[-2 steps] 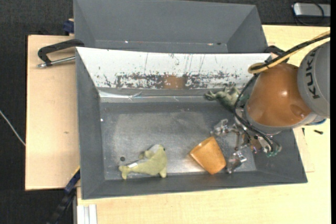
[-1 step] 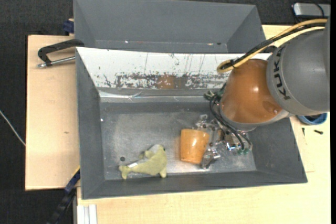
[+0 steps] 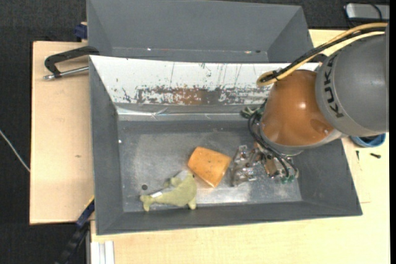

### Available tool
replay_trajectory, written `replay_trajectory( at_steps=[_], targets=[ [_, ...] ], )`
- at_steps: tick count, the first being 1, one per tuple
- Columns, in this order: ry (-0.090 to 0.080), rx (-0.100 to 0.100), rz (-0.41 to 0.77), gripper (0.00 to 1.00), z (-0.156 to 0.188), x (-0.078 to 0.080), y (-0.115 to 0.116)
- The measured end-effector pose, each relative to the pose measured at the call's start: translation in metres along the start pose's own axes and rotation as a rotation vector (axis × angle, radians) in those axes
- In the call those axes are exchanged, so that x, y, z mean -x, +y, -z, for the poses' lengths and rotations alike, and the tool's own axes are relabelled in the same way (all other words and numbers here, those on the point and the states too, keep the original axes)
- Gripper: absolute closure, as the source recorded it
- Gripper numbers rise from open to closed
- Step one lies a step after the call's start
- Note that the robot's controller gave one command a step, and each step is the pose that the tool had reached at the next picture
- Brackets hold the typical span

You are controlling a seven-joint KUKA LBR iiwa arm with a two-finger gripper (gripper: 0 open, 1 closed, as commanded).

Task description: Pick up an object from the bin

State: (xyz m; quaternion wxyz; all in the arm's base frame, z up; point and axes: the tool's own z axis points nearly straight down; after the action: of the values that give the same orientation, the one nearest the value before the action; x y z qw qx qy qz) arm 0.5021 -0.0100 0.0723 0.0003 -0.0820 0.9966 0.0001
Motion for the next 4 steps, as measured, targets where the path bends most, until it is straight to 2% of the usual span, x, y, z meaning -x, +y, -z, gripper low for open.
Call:
replay_trajectory(
  at_steps=[1,2,3,4],
  targets=[
    [-0.002,0.000,0.000,0.00,-0.001,0.000,0.000],
    [-0.008,0.002,0.194,0.00,0.034,0.018,0.074],
    [-0.008,-0.002,0.843,0.00,0.000,0.027,0.112],
    [-0.010,-0.002,0.841,1.00,0.001,0.027,0.112]
  ],
)
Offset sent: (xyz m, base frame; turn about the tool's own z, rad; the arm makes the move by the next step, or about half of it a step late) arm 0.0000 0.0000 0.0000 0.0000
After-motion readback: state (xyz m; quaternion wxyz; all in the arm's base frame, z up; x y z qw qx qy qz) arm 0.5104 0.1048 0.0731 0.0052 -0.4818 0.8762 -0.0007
